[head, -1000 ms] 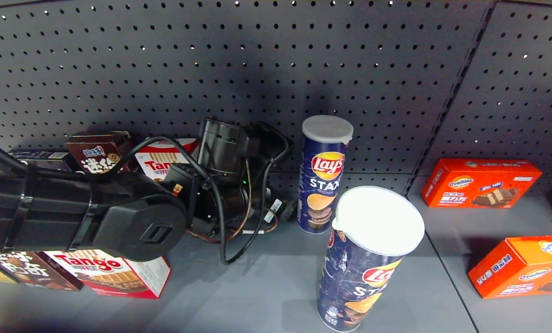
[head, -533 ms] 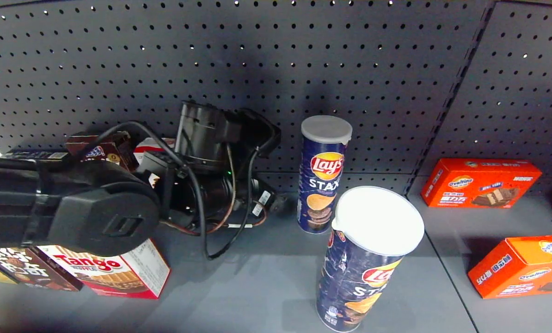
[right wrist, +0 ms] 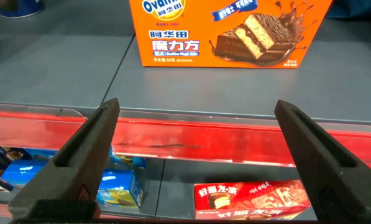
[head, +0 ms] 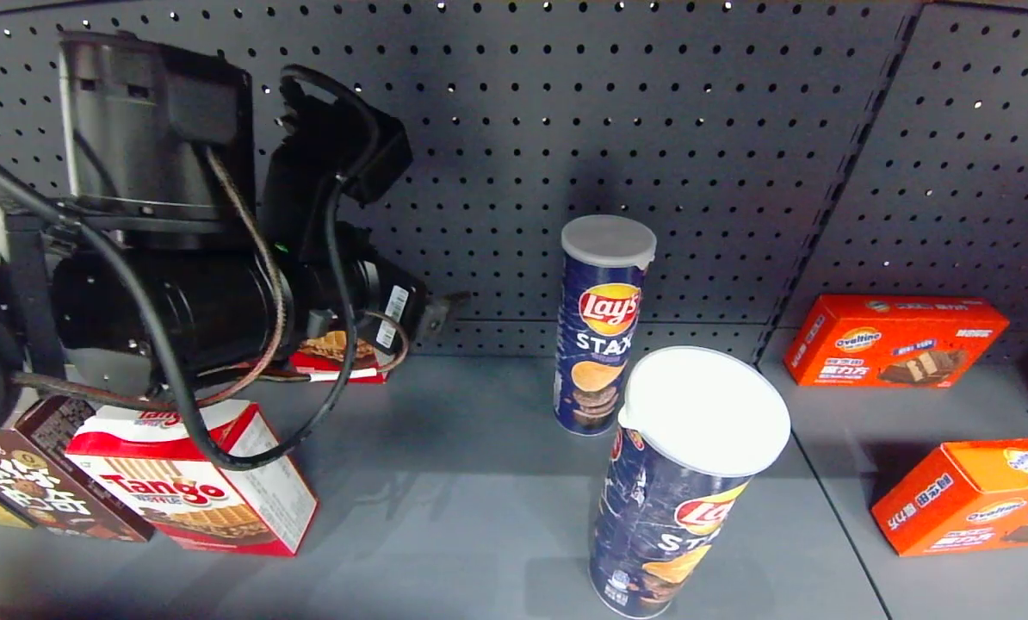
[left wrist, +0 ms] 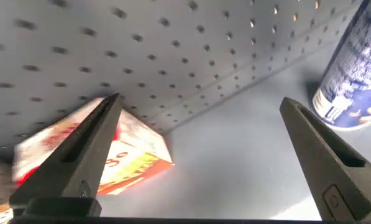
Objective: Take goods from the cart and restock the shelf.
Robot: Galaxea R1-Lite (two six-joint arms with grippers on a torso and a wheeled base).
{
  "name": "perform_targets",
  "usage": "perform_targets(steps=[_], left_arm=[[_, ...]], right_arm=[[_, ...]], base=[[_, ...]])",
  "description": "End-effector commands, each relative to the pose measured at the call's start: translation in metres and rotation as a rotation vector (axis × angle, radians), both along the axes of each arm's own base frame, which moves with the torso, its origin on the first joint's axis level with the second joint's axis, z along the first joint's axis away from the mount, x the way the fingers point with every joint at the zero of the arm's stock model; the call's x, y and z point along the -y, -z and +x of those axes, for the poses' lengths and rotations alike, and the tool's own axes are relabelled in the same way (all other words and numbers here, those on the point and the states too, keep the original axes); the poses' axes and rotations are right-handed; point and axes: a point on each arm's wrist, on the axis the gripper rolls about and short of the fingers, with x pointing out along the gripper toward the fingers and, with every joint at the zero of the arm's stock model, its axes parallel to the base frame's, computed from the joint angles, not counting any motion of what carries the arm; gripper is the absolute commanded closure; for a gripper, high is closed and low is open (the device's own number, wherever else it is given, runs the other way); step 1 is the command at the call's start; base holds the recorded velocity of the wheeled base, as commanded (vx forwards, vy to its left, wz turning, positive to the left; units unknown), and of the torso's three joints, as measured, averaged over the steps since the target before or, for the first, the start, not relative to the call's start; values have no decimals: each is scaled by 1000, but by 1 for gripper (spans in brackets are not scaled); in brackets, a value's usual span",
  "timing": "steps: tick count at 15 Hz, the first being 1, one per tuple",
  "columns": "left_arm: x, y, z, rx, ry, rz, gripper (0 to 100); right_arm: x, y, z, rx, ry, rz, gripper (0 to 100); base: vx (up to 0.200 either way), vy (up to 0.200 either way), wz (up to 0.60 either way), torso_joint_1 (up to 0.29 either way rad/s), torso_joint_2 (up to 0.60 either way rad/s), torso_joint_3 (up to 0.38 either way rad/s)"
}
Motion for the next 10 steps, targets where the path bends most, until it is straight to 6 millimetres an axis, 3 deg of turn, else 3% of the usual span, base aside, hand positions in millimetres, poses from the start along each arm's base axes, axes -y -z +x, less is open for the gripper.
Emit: perform_targets(steps=[1,6,10], left_arm=[[-9,-14,-13,45,-14,-26,0],[-21,-38,-29,179,-25,-123,0],[-40,-16,-55,189,-30,-127,0]], right_arm=[[0,0,0,-1,0,0,0],[0,0,0,-1,0,0,0],[0,0,0,-1,-3,-3,0]], base=[[0,0,0,0,0,0],[0,0,0,0,0,0],[0,0,0,0,0,0]])
